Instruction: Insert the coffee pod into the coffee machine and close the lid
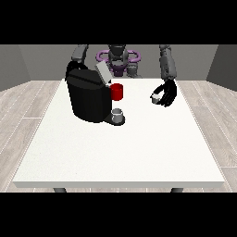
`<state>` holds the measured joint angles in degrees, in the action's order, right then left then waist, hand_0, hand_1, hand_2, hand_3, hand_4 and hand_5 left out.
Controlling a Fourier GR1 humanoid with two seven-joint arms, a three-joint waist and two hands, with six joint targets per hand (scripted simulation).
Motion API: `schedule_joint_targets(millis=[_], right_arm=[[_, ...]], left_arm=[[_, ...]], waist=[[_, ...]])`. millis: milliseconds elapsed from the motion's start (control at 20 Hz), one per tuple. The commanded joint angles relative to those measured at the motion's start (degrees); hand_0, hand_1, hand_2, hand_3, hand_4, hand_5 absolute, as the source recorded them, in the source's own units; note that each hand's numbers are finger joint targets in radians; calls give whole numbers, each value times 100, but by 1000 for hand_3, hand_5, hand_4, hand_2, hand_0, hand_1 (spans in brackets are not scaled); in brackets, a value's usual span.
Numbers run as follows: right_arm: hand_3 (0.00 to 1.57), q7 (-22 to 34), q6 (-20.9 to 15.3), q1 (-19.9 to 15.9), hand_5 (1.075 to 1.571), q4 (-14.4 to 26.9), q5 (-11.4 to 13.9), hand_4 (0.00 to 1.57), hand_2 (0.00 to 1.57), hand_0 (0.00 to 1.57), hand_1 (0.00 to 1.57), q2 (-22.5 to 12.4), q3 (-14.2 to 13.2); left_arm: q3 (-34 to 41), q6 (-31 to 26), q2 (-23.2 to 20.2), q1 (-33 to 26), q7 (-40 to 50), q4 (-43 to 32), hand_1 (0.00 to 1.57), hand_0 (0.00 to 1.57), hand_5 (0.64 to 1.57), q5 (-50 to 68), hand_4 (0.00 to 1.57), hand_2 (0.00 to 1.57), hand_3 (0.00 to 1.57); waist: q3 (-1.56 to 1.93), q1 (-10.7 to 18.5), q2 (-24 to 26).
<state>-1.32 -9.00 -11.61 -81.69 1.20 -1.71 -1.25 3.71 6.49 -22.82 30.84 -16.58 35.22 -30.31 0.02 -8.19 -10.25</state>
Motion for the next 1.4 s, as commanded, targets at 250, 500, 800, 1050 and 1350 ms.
schedule_joint_targets(millis=[250, 500, 800, 1050, 1350], right_arm=[[0, 269, 38, -224, 1571, -196, -181, 514, 0, 0, 0, -78, -88], [0, 25, -184, 22, 1571, 108, -70, 426, 0, 0, 0, 146, -27], [0, -276, 50, -70, 1571, 937, -367, 445, 0, 0, 0, -74, -484], [0, -388, 228, -95, 1571, 1054, -373, 505, 0, 0, 0, -113, -396], [0, -291, 61, -487, 1571, 1067, -274, 443, 0, 0, 0, -36, -314]], left_arm=[[-64, 268, -309, 248, -226, -544, 1028, 1028, 1571, -512, 287, 1112, 890], [-208, 94, -33, 187, -563, -361, 1317, 1317, 1571, -566, 548, 1430, 1407], [-380, -836, 47, 958, -115, 268, 1388, 1388, 1571, -480, 583, 1408, 1353], [-232, -1116, -120, 1267, -166, 400, 1258, 1258, 1571, -416, 529, 1321, 1297], [-133, -1263, 38, 1858, 479, 438, 1256, 1256, 1571, -460, 545, 1331, 1292]], waist=[[-5, -111, -169], [-4, 112, 155], [3, 278, 552], [-1, 186, 462], [-1, -6, 369]])
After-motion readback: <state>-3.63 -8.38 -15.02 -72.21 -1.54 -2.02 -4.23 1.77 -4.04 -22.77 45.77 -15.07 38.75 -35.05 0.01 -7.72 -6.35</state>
